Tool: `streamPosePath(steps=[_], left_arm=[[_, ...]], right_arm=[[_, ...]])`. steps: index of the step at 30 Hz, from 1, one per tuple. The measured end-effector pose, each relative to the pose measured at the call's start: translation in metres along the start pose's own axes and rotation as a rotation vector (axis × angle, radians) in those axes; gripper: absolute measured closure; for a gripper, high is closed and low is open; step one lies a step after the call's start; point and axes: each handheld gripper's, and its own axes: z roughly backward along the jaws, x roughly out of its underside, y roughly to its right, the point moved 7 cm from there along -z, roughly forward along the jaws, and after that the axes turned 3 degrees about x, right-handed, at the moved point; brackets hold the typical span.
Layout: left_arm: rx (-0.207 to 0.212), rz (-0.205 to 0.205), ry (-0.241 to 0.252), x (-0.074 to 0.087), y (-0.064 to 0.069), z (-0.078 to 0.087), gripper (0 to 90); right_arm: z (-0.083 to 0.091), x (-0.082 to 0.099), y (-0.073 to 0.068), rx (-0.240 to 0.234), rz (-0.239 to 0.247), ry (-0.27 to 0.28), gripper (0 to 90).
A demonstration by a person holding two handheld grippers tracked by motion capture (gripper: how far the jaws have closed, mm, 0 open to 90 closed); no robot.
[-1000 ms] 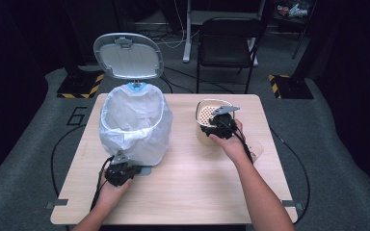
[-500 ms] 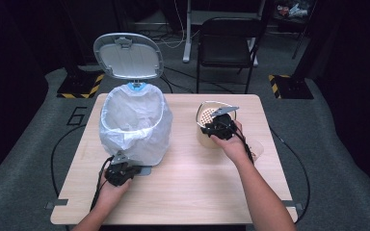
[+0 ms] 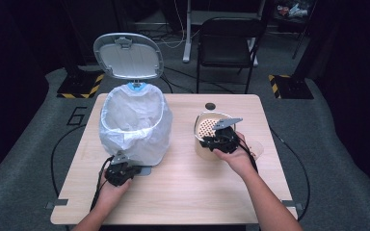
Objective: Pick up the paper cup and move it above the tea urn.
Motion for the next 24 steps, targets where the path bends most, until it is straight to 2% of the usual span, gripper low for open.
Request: streamPosePath(steps=[4, 7, 12, 15, 18, 19, 20, 24], left_arm=[[0.009, 0.005, 0.002, 0.0, 0.001, 0.0, 90.0], [0.0, 0.002, -0.004, 0.0, 0.0, 0.0, 90.0], [0.008, 0.005, 0.001, 0.0, 0.001, 0.0, 90.0], [0.008, 0.005, 0.0, 0.0, 0.001, 0.0, 90.0], [0.006, 0.006, 0.001, 0.0, 0.001, 0.0, 90.0], [0.006, 0.006, 0.001, 0.0, 0.001, 0.0, 90.0], [0.007, 0.007, 0.002, 0.0, 0.001, 0.0, 90.0], [0.008, 0.007, 0.002, 0.0, 0.001, 0.0, 90.0]], right_arm=[[0.008, 0.008, -0.013, -0.017, 0.014, 0.003, 71.4], [0.014, 0.014, -0.022, -0.036, 0.043, 0.008, 71.0], [0.021, 0.021, -0.035, -0.05, 0.027, 0.009, 69.4], [0.024, 0.023, -0.041, -0.04, 0.034, 0.006, 68.4], [0.027, 0.023, -0.047, -0.033, 0.038, 0.015, 60.4], [0.027, 0.023, -0.047, -0.033, 0.038, 0.015, 60.4], [0.032, 0.02, -0.049, -0.026, 0.032, 0.043, 52.7], [0.046, 0.015, -0.049, -0.005, 0.033, 0.084, 48.8]])
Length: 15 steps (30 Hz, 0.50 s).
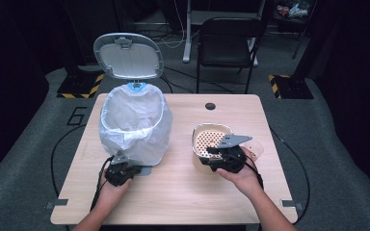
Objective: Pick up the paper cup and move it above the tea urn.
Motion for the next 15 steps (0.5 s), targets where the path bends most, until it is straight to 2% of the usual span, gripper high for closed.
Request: streamPosePath(steps=[2, 3, 4, 5, 7, 11, 12, 13, 14, 15], left_arm=[[0.001, 0.001, 0.0, 0.0, 0.0, 0.0, 90.0], [0.001, 0.001, 0.0, 0.0, 0.0, 0.0, 90.0], [0.0, 0.001, 0.0, 0.0, 0.0, 0.0, 90.0], [-0.001, -0.001, -0.001, 0.0, 0.0, 0.0, 90.0], [-0.001, -0.001, -0.001, 0.0, 0.0, 0.0, 90.0], [0.001, 0.003, -0.003, 0.0, 0.0, 0.0, 90.0], [-0.006, -0.012, -0.017, 0.001, -0.002, 0.001, 90.0], [-0.006, -0.012, -0.017, 0.001, -0.002, 0.001, 90.0], [-0.009, 0.001, -0.007, 0.0, -0.002, 0.0, 90.0], [-0.008, 0.007, -0.003, 0.0, -0.001, 0.0, 90.0]], right_arm=[[0.022, -0.005, 0.006, 0.045, -0.01, 0.048, 45.7], [0.027, -0.005, 0.009, 0.059, -0.012, 0.058, 44.3], [0.036, -0.005, 0.015, 0.096, -0.024, 0.071, 44.3], [0.036, -0.005, 0.015, 0.096, -0.024, 0.071, 42.1], [0.05, 0.0, 0.03, 0.163, -0.055, 0.085, 36.3], [0.065, 0.016, 0.058, 0.26, -0.12, 0.072, 30.5], [0.067, 0.021, 0.065, 0.278, -0.129, 0.067, 29.5], [0.067, 0.021, 0.065, 0.278, -0.129, 0.067, 29.5], [0.07, 0.03, 0.075, 0.311, -0.155, 0.057, 27.0], [0.07, 0.033, 0.08, 0.326, -0.163, 0.055, 26.1]])
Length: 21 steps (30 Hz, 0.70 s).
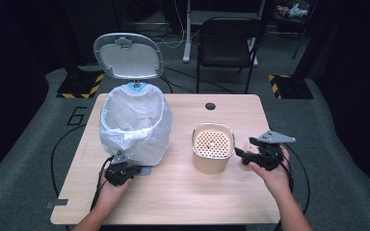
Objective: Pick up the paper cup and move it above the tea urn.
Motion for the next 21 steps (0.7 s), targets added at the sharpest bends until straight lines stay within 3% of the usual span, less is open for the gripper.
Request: streamPosePath(steps=[1, 4, 5, 6, 11, 19, 21], left_arm=[[0.002, -0.007, -0.004, 0.0, -0.001, 0.0, 90.0], [0.005, -0.005, -0.003, 0.0, -0.001, 0.0, 90.0], [0.005, -0.002, -0.001, 0.0, -0.001, 0.0, 90.0], [0.004, -0.001, -0.001, 0.0, 0.0, 0.0, 90.0], [0.007, -0.005, -0.003, 0.0, 0.0, 0.0, 90.0], [0.008, -0.002, -0.001, 0.0, 0.0, 0.0, 90.0], [0.007, 0.002, 0.002, 0.0, 0.0, 0.0, 90.0]], right_arm=[[-0.002, 0.006, 0.009, 0.025, -0.019, -0.008, 23.7], [-0.003, 0.01, 0.017, 0.046, -0.034, -0.012, 21.4], [-0.005, 0.015, 0.025, 0.084, -0.046, -0.018, 17.8], [-0.005, 0.015, 0.025, 0.084, -0.046, -0.018, 17.8], [-0.009, 0.032, 0.046, 0.17, -0.082, -0.034, 13.6], [-0.021, 0.055, 0.062, 0.212, -0.135, -0.051, 12.3], [-0.025, 0.059, 0.064, 0.202, -0.148, -0.055, 12.3]])
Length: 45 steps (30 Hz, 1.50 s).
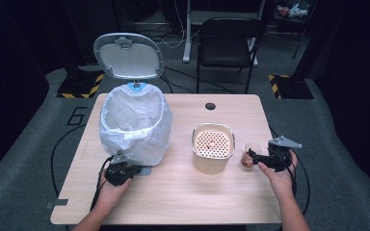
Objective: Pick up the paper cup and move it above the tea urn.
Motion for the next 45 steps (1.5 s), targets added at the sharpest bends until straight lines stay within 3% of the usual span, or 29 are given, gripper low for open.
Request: streamPosePath(steps=[8, 13, 17, 24, 28, 32, 45], left_arm=[[-0.003, -0.005, -0.002, 0.0, 0.0, 0.0, 90.0], [-0.001, -0.005, -0.002, 0.0, 0.0, 0.0, 90.0], [-0.002, -0.003, -0.001, 0.0, 0.0, 0.0, 90.0], [0.0, -0.001, -0.005, 0.0, 0.0, 0.0, 90.0], [0.002, 0.0, 0.001, 0.0, 0.0, 0.0, 90.0], [-0.002, -0.002, -0.006, 0.0, -0.001, 0.001, 90.0], [0.003, 0.0, 0.0, 0.0, 0.0, 0.0, 90.0]], right_arm=[[0.007, -0.007, -0.002, -0.019, -0.009, 0.048, 12.9], [0.015, -0.01, -0.015, -0.049, 0.031, 0.053, 8.8], [0.008, -0.003, -0.022, -0.045, 0.056, 0.028, 8.6], [-0.016, 0.016, -0.018, -0.034, 0.049, -0.035, 10.5], [-0.018, 0.018, -0.02, -0.034, 0.068, -0.011, 15.5], [-0.017, 0.017, -0.021, -0.048, 0.041, 0.038, 22.2], [-0.018, 0.018, -0.021, -0.058, 0.048, 0.04, 25.6]])
